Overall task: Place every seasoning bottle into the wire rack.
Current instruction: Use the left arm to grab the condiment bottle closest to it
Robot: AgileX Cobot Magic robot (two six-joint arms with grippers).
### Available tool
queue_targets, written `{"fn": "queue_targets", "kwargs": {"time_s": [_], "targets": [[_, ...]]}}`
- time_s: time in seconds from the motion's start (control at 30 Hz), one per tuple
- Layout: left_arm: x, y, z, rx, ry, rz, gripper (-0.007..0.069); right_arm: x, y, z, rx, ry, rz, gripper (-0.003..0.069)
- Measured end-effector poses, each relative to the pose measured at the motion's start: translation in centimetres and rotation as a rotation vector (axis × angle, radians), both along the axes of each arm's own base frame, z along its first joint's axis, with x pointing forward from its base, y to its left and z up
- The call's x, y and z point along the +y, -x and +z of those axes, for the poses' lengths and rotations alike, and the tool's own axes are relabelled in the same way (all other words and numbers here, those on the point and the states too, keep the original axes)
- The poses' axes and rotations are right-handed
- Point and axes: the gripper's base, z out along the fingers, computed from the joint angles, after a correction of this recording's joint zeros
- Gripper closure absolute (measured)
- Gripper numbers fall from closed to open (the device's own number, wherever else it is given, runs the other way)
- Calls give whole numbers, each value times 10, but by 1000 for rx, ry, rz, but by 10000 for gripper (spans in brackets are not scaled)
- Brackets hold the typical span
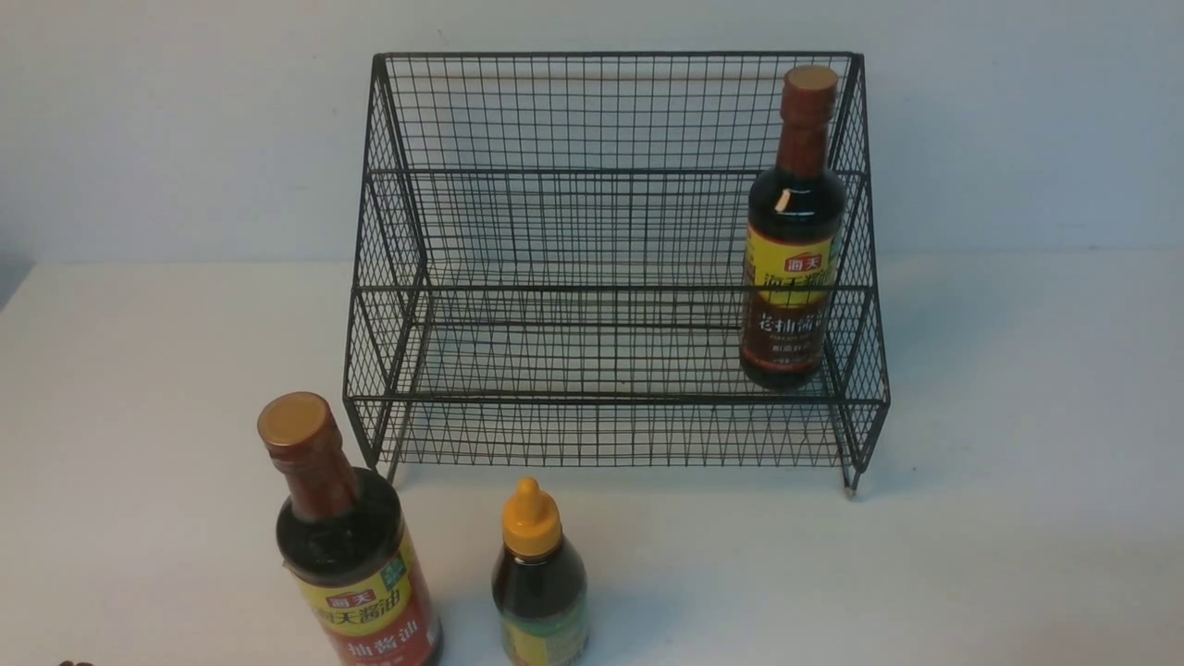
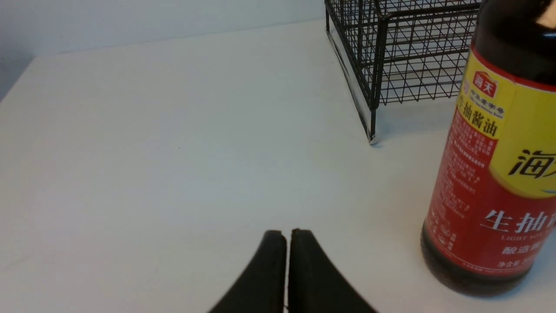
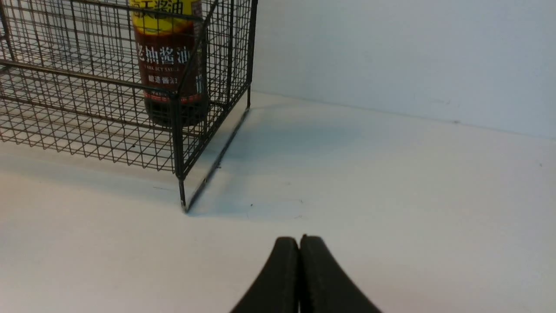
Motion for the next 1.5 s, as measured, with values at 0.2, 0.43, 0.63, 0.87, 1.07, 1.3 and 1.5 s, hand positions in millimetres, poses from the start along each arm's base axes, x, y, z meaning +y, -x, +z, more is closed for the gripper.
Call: {"fn": "queue_targets", "kwargs": {"time_s": [0.2,0.43,0.63,0.87,1.07,1.3,1.5], "targets": [[0,0,0,0,0,0,629,0,0,0,9,-58,-12,673],[0,0,0,0,0,0,629,0,0,0,8,-60,-12,673],[0,0,0,0,0,0,629,0,0,0,9,-61,-12,673],[0,0,0,0,0,0,629,0,0,0,12,-59,-16,673],[0,0,0,0,0,0,629,-2,0,0,11,-59,-47,673],[-9,1,1,43,426,30,629,-2,0,0,12,-59,-52,673],[-21,2,9,103,997,45,629,-2,0,0,12,-59,-52,673]]}}
